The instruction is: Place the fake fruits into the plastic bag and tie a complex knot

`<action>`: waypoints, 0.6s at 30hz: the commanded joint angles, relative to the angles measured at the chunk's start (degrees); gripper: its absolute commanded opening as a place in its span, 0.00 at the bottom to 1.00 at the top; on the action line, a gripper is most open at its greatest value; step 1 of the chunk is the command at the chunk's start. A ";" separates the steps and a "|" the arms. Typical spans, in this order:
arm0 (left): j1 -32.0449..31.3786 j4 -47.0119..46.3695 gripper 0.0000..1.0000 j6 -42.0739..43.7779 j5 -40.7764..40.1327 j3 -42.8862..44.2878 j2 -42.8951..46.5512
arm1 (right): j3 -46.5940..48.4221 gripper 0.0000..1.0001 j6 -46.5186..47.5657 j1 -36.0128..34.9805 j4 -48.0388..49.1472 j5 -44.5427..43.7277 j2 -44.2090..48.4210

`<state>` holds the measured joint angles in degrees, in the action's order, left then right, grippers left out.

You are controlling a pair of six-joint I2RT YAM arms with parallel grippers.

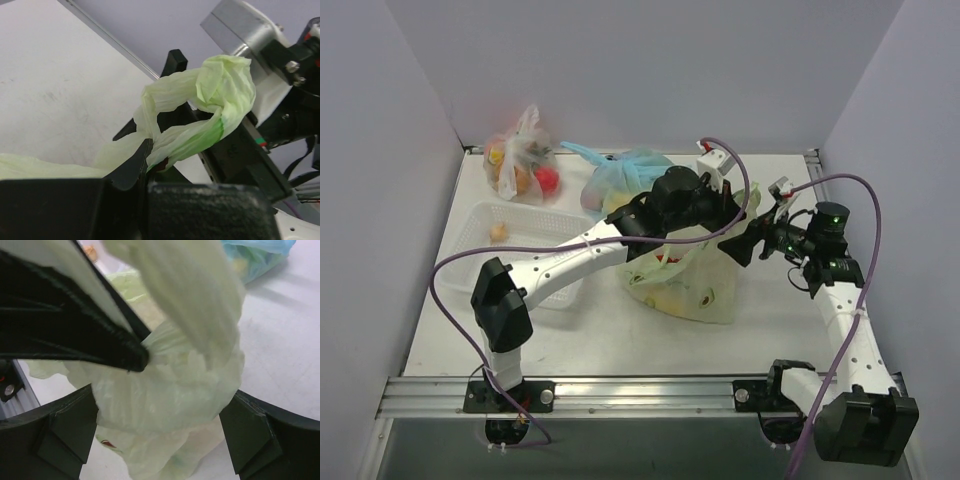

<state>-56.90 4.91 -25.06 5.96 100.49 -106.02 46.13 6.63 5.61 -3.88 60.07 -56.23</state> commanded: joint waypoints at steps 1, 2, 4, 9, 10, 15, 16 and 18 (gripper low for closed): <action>0.56 -7.89 0.00 -3.94 3.97 1.03 0.28 | 0.45 0.98 -3.82 -1.91 10.12 -3.99 -1.78; 0.48 -8.59 0.00 -4.03 4.15 1.03 0.11 | 0.71 0.88 -4.17 -2.78 10.47 -3.65 -2.65; 0.65 -8.95 0.00 -4.21 4.15 1.29 0.11 | 1.42 0.64 -4.17 -3.32 10.38 -2.51 -3.45; 2.49 -5.62 0.46 -2.29 4.94 2.35 2.47 | 3.00 0.00 2.75 -3.32 4.15 1.53 -4.33; 4.24 -5.00 0.50 -1.58 5.73 1.82 3.44 | 2.74 0.00 3.99 -3.32 2.23 1.71 -3.63; 9.70 -1.22 0.57 4.91 6.70 -7.04 15.80 | 1.77 0.00 8.22 -3.15 -1.57 3.03 -1.96; 10.75 -0.43 0.58 5.98 6.44 -10.45 17.84 | 1.77 0.00 8.74 -3.15 -1.83 3.21 -1.87; 11.20 3.43 0.60 8.53 4.42 -13.11 22.93 | 1.86 0.00 8.66 -3.06 -2.18 3.21 -1.78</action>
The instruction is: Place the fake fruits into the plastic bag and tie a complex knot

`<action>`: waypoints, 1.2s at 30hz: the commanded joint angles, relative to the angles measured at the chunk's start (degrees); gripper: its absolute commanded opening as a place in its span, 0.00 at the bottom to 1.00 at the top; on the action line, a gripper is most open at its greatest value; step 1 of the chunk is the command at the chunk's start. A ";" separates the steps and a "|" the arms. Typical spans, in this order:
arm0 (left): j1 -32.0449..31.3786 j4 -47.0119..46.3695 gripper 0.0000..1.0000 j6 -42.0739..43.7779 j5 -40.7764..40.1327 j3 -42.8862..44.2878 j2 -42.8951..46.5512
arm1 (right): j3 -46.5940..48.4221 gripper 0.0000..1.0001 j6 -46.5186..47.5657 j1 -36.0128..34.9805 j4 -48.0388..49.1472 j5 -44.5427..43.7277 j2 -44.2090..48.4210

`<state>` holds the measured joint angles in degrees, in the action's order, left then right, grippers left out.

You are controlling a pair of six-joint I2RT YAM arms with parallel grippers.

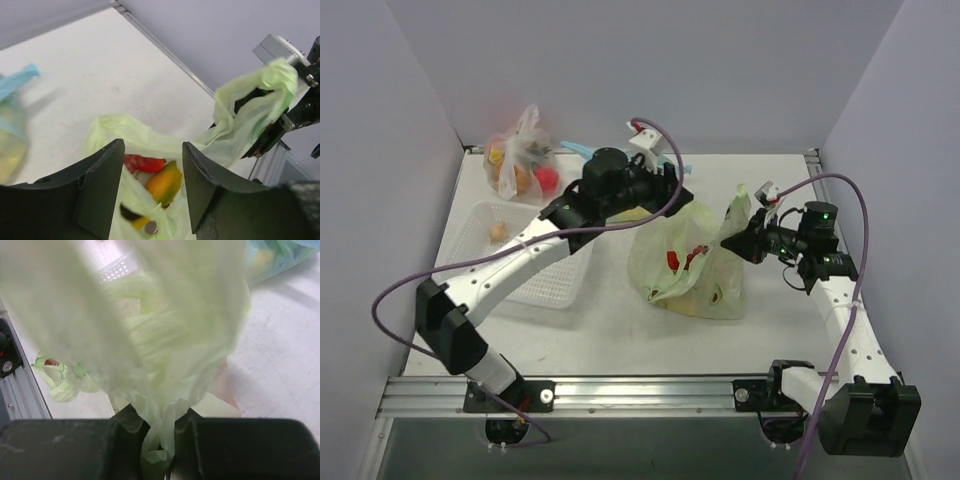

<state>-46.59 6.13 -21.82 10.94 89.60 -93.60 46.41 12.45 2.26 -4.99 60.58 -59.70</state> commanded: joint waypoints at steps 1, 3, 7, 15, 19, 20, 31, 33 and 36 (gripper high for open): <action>0.97 3.78 0.61 5.82 -0.83 -4.07 11.68 | 1.58 0.00 2.93 0.29 -1.07 2.97 1.69; 0.80 8.79 0.61 5.13 -1.44 -5.66 13.87 | 1.93 0.00 2.85 0.20 -1.07 3.06 1.96; -0.60 14.52 0.60 1.00 -1.18 -7.94 13.89 | 2.63 0.00 2.41 0.02 -1.16 3.41 2.13; -4.30 17.95 0.61 -0.85 -5.93 -5.77 5.99 | 3.60 0.00 5.48 -0.33 -5.90 3.50 3.10; -5.18 18.13 0.64 -1.73 -5.40 -2.78 2.03 | 3.16 0.00 6.53 -0.50 -6.87 3.32 3.63; -5.35 18.47 0.65 -1.73 -6.27 -2.42 1.41 | 3.24 0.00 6.54 -0.50 -7.04 3.32 3.54; -5.36 20.86 0.76 -9.20 -5.15 -6.36 -0.53 | 3.16 0.00 7.41 -0.50 -7.75 2.79 3.54; -5.36 19.72 0.84 -10.43 -4.26 -8.64 0.17 | 3.07 0.00 7.42 -0.50 -7.75 2.71 3.54; -5.36 17.34 0.85 -11.75 -3.29 -10.58 1.40 | 3.07 0.00 7.33 -0.50 -7.75 2.53 3.28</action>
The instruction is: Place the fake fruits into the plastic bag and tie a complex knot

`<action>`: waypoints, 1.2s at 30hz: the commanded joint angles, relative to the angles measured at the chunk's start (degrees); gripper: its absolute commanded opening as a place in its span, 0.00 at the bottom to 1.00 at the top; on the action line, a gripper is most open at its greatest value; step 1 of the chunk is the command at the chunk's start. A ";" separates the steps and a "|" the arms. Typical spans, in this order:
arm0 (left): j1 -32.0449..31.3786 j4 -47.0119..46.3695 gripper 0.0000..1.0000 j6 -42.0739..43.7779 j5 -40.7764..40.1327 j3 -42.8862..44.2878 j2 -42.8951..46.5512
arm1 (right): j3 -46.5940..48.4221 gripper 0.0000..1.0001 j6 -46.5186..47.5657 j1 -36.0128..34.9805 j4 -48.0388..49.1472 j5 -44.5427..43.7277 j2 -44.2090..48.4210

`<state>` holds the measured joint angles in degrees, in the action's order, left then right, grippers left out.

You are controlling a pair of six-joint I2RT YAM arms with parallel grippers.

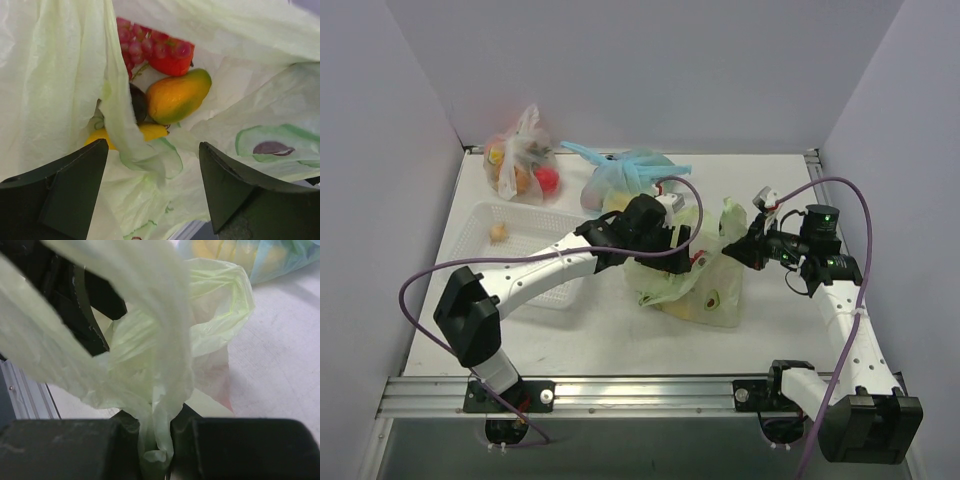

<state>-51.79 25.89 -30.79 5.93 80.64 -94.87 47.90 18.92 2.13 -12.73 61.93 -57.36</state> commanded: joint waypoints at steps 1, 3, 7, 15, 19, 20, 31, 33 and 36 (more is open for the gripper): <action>-0.41 -2.51 0.84 -2.88 1.45 -1.63 2.85 | 1.76 0.00 0.86 -0.37 -0.01 1.09 0.94; -0.85 -2.51 0.81 -2.61 -0.30 -1.02 3.46 | 1.67 0.00 0.86 -0.37 -0.10 1.00 0.94; -2.52 -2.16 0.63 -2.61 -3.39 -0.48 4.61 | 1.93 0.00 0.24 -0.64 -0.01 1.26 1.11; -0.78 -2.86 0.00 1.86 -0.41 4.16 7.06 | 1.41 0.00 1.82 0.76 -1.94 -1.46 2.61; 4.32 -3.04 0.00 8.01 3.11 8.47 10.14 | 2.19 0.00 0.77 6.38 -3.35 0.99 0.69; 5.20 -3.04 0.00 9.50 3.38 9.09 11.62 | 2.37 0.00 0.07 9.18 -3.44 1.96 0.07; 18.80 -11.02 0.00 11.28 9.27 6.55 20.86 | 4.57 0.00 4.45 14.29 -8.79 1.79 -4.24; 21.63 -12.09 0.00 11.27 8.40 5.67 22.62 | 5.01 0.00 5.77 15.70 -10.03 1.79 -5.38; 26.64 -13.75 0.00 11.01 9.25 1.20 24.99 | 6.06 0.00 7.53 18.60 -11.78 3.19 -7.14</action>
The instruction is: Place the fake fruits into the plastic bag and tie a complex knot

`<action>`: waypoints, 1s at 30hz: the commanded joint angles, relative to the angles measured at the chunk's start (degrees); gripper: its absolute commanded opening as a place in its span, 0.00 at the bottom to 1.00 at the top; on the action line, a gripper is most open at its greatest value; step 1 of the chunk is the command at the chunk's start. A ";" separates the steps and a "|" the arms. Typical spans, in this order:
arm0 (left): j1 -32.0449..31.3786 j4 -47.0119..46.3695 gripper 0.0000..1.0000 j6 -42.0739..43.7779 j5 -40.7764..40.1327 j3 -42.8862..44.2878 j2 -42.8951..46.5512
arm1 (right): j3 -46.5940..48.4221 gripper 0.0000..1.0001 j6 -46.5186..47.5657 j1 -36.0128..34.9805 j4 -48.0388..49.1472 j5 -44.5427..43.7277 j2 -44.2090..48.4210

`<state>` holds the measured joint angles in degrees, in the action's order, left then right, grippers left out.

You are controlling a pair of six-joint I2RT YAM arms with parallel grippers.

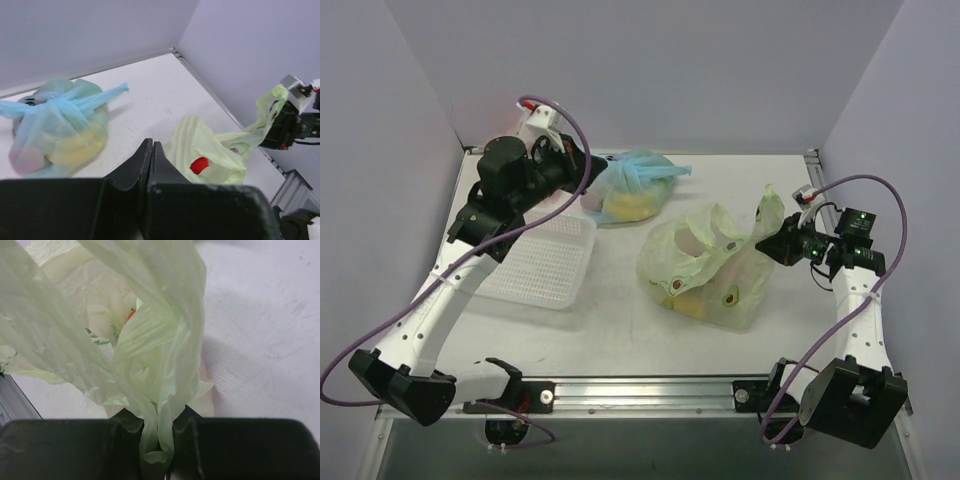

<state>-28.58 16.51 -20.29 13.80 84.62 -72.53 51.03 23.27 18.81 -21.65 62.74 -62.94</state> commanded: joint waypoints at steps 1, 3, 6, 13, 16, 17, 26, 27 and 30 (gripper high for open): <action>4.75 -5.95 0.00 0.26 4.19 -4.36 3.36 | 3.37 0.00 3.97 2.20 -4.61 3.00 -1.92; 4.85 -8.94 0.20 1.13 10.52 -8.50 5.38 | 4.17 0.00 5.12 2.20 -5.94 4.40 -2.10; -3.45 -7.48 0.55 3.76 12.75 -8.25 5.56 | 4.43 0.00 5.38 1.59 -6.82 5.37 -1.49; -23.60 1.31 0.86 24.55 5.62 -5.44 -0.93 | 4.26 0.00 5.65 -0.44 -7.88 5.11 0.09; -25.90 4.49 0.91 31.69 11.76 -1.84 -6.56 | 4.26 0.00 5.56 -1.14 -8.06 4.94 0.80; -26.52 4.49 0.91 32.94 11.77 -1.22 -8.83 | 4.26 0.00 5.65 -1.23 -8.14 4.85 1.15; -28.29 6.51 0.90 46.48 14.67 3.00 -20.26 | 3.73 0.00 6.18 -2.46 -8.76 5.99 3.61; -28.29 7.38 0.89 47.01 14.67 3.36 -21.06 | 3.73 0.00 6.09 -2.55 -8.85 6.08 3.96; -28.20 7.74 0.87 47.72 14.06 4.24 -23.61 | 3.56 0.00 6.35 -2.64 -8.94 6.25 4.75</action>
<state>-56.90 23.49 23.29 26.22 84.95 -94.87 53.32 28.71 16.75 -29.58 66.04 -60.05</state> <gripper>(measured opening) 0.880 0.036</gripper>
